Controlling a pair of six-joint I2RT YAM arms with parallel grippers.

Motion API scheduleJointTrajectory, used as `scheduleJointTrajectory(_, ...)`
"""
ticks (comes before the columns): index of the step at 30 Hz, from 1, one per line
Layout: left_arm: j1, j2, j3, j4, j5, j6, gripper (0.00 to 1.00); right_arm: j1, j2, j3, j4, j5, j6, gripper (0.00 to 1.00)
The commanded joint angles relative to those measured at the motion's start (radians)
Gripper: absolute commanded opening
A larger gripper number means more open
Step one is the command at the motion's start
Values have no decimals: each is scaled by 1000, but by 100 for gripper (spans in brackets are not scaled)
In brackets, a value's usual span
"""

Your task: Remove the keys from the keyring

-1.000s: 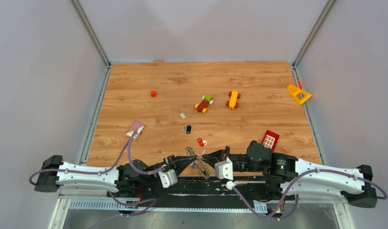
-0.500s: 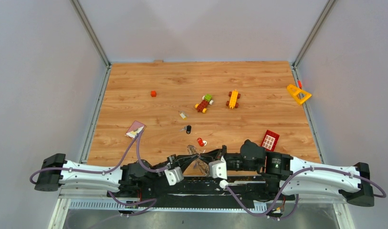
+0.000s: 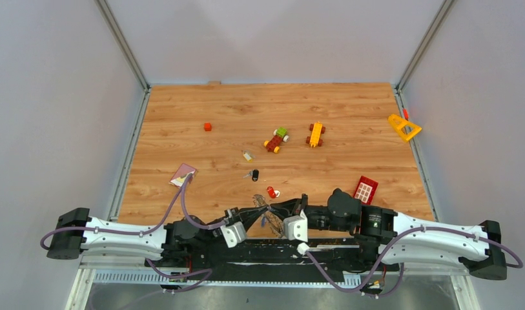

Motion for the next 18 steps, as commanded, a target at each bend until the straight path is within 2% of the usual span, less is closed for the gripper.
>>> scheduleJointTrajectory(1,0,10,10,-19,-10,-45,0,7,-62,31,229,10,-20,0)
scheduleJointTrajectory(18,0,3,19,-38,-25,-72,0,7,-117,2,234,42,-27,0)
